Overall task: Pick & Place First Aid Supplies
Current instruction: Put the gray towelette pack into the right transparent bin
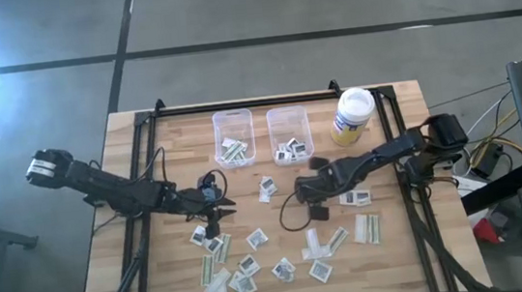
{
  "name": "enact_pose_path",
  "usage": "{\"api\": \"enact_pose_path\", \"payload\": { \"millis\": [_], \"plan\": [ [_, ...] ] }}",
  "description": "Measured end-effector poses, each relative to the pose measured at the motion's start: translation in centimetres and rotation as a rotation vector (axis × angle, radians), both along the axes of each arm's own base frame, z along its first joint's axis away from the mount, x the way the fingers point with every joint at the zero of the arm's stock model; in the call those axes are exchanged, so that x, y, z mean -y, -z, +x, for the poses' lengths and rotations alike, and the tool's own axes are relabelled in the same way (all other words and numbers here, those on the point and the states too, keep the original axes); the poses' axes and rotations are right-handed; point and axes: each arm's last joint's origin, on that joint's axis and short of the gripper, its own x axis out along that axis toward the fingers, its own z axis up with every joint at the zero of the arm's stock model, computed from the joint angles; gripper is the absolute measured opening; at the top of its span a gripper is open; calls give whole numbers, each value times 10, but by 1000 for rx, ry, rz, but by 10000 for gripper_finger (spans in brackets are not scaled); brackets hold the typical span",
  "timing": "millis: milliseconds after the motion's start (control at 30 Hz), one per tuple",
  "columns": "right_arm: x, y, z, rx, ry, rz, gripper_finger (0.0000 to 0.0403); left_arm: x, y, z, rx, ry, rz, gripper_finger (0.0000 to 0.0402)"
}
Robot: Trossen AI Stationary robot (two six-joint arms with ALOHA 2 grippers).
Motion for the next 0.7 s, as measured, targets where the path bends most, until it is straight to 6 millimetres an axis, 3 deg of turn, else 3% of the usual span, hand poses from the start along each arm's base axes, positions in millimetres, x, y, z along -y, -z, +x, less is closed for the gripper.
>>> {"api": "enact_pose_path", "payload": {
  "millis": [200,433,700],
  "plan": [
    [-7,-35,11,90,-60,-4,8,0,0,0,0,-1,-1,99],
    [-4,-71,26,184,-124,-142,8,0,0,0,-2,-1,-2,99],
    [9,-90,33,204,-102,-403,8,0,0,0,-3,1,-3,99]
  ]
}}
